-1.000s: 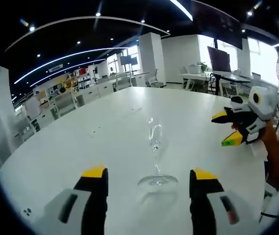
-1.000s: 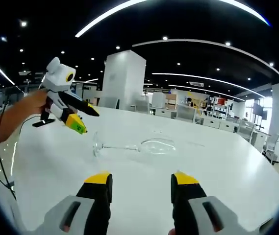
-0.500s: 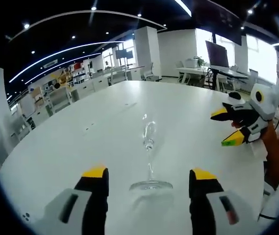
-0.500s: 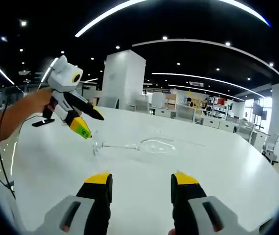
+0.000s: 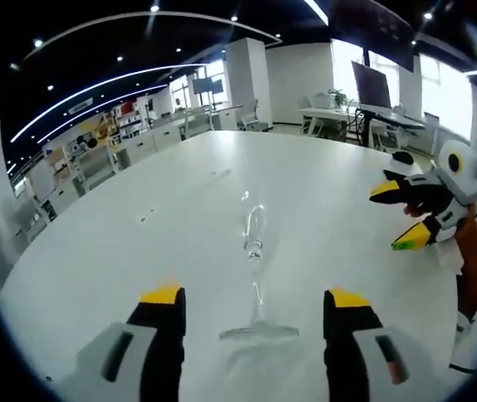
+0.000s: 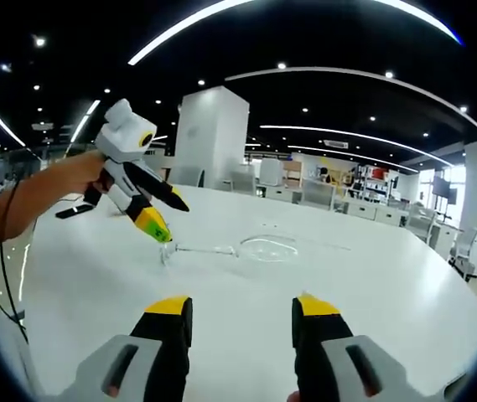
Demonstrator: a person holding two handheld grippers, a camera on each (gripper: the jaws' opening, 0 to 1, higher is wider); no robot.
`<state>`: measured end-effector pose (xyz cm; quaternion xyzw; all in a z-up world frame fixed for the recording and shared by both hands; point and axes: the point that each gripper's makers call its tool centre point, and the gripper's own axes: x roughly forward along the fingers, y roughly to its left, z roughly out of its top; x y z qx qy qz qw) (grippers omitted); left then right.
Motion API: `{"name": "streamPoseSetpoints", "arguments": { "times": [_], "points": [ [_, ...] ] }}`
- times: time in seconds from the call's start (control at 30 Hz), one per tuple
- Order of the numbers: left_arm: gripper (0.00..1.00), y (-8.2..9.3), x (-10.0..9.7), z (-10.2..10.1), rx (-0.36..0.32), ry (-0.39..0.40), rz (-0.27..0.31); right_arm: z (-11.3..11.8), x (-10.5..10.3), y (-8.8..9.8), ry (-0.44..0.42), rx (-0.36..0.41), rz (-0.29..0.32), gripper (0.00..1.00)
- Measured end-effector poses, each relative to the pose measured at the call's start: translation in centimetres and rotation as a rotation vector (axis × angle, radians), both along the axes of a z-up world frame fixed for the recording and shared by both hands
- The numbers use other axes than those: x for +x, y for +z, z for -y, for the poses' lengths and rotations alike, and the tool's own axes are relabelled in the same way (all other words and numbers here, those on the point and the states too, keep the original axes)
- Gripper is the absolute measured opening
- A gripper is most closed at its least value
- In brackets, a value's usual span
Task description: Stand the stemmed glass upright on the table place it in front of you
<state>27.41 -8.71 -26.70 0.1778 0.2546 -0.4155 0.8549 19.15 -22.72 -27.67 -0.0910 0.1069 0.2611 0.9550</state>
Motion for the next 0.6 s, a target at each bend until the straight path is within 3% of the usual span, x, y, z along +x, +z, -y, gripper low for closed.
{"name": "streamPoseSetpoints", "arguments": {
  "times": [0.6],
  "points": [
    [0.69,-0.52,1.02,0.22,0.005,0.0,-0.019,-0.05,-0.07,-0.09,0.001,-0.005,-0.003,0.51]
  ]
}}
